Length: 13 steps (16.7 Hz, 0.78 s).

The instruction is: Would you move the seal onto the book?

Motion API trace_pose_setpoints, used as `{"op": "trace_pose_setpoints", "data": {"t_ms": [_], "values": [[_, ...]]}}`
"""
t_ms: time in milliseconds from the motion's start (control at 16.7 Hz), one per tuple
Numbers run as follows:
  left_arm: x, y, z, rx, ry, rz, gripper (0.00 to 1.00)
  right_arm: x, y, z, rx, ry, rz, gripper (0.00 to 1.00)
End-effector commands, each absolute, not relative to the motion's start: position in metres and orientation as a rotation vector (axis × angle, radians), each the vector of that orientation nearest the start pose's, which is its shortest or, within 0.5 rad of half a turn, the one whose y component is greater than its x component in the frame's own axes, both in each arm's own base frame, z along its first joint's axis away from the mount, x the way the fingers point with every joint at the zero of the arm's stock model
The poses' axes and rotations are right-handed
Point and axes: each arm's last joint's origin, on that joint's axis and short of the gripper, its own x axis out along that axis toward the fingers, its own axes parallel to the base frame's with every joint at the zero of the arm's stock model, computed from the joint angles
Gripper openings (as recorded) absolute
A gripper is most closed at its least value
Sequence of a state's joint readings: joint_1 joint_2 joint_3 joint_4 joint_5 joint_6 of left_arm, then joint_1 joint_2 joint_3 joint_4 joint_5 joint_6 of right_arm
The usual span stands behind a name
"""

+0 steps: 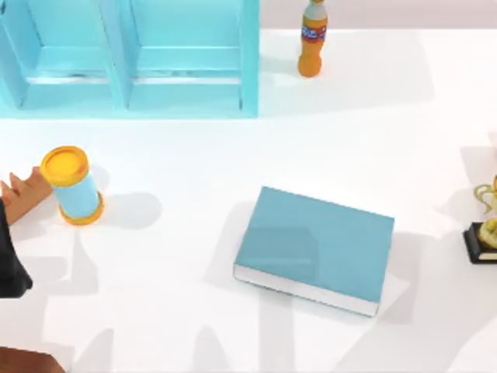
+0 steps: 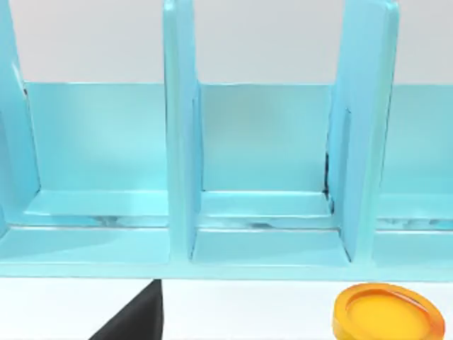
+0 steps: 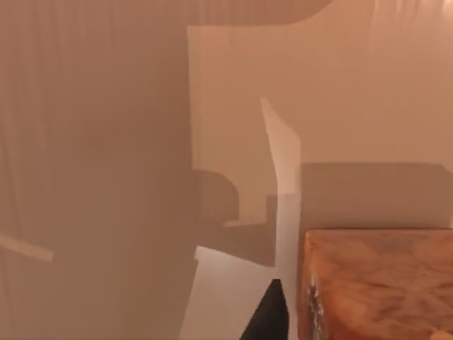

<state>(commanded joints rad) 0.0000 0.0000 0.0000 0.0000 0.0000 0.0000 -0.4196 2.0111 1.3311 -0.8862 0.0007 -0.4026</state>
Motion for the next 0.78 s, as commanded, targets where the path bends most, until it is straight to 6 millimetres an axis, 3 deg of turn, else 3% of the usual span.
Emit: {"op": "trace_pose_setpoints", "data": {"t_ms": [240,780], "values": [[0.1057,-0.0012,0.1600,0.000,0.000,0.000,1.00,0.3363,-0.1469,0.1321,0.007,1.566,-0.009,0.02],[0.1057,-0.0012,0.1600,0.000,0.000,0.000,1.00,0.3364,-0.1468,0.1328,0.007,1.565,-0.010,0.00]]}}
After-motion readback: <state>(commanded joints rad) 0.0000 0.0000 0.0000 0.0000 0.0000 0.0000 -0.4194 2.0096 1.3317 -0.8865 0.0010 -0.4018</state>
